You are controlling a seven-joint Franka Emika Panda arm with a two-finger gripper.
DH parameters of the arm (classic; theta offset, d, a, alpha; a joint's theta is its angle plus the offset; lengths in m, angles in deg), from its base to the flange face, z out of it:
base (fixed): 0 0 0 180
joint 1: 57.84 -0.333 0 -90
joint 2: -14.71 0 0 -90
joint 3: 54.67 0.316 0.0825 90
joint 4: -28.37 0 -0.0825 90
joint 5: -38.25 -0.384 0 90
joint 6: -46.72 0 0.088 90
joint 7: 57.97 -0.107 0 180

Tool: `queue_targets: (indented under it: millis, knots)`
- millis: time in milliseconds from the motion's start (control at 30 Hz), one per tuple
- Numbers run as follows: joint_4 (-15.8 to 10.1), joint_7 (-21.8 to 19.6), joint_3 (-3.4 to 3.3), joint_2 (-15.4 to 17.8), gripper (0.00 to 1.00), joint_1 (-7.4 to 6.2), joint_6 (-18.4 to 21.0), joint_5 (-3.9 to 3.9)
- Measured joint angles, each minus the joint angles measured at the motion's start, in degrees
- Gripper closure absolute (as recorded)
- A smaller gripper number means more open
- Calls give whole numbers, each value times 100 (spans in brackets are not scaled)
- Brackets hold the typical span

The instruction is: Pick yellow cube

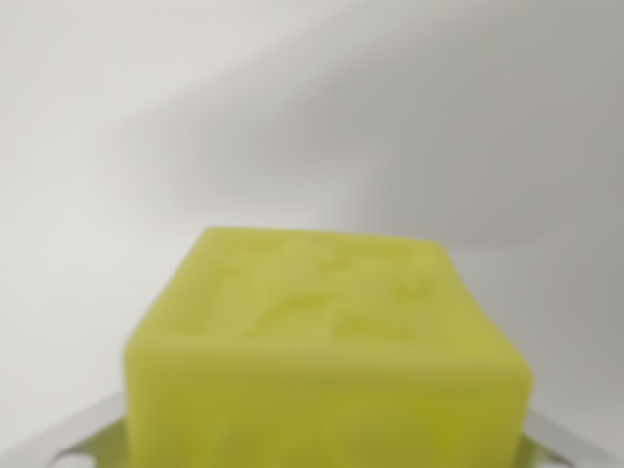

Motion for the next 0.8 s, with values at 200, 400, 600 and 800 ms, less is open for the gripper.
queue_targets:
  millis: [200, 400, 600, 800]
  knots:
    - [-23, -24, 1, 222, 100, 6, 200, 31]
    - [-36, -43, 1, 439, 100, 11, 404, 60]
    - [-37, -60, 1, 649, 100, 15, 613, 84]
    - [-29, -75, 2, 851, 100, 18, 825, 105]
